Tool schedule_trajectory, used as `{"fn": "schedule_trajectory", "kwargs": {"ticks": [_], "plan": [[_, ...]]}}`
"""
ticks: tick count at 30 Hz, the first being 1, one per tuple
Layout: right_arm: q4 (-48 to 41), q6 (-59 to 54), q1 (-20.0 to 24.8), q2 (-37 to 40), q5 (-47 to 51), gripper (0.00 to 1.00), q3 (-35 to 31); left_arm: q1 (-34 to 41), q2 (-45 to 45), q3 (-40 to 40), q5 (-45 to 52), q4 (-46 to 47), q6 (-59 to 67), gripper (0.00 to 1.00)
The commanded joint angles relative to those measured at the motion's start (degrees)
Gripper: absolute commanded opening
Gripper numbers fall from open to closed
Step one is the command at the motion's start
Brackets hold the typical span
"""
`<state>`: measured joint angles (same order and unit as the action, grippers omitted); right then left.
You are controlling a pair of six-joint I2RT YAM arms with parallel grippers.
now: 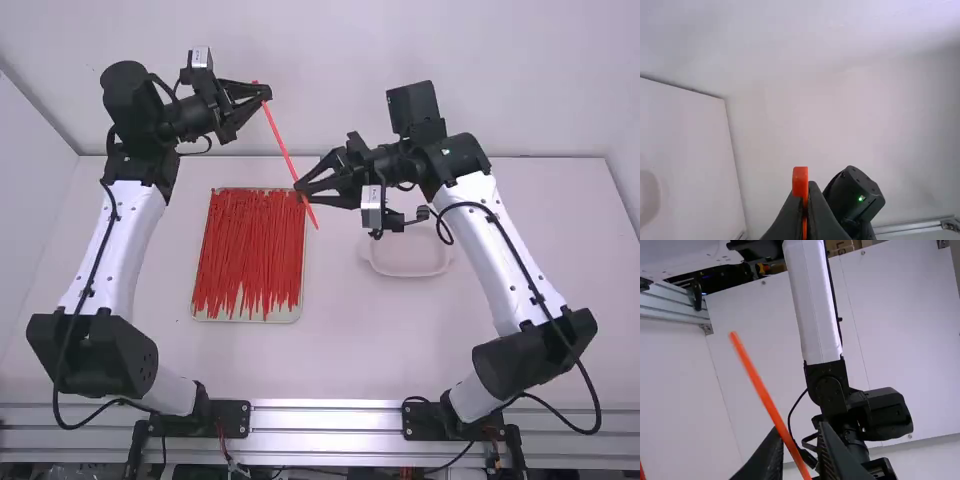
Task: Fasten the cable tie
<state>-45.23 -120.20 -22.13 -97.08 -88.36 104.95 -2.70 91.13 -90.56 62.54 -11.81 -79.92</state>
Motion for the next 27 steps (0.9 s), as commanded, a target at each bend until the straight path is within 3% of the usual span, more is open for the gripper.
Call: {"fn": "schedule_trajectory", "kwargs": {"ticks": [1,7,9,18,23,27], "plan": [[-0.13,0.15,0.00,0.00,-1.09,0.16,1.11,-0.11,0.07,0.22,1.01,-0.48,0.90,0.03],[-0.13,0.15,0.00,0.00,-1.09,0.09,1.11,-0.11,0.07,0.22,1.03,-0.44,0.90,0.02],[-0.15,0.15,0.00,0.00,-1.09,0.00,1.11,-0.09,0.07,0.22,0.98,-0.44,0.90,0.02],[-0.44,0.42,-0.09,0.00,-1.09,0.00,1.11,0.09,0.07,0.22,0.81,1.11,4.07,0.02],[-3.72,0.46,0.00,0.00,-1.07,0.00,1.11,0.17,0.07,0.22,1.36,2.38,11.89,0.02],[-3.30,7.02,0.85,0.00,-1.07,0.00,1.11,0.96,0.07,0.24,1.25,2.38,16.59,0.02]]}}
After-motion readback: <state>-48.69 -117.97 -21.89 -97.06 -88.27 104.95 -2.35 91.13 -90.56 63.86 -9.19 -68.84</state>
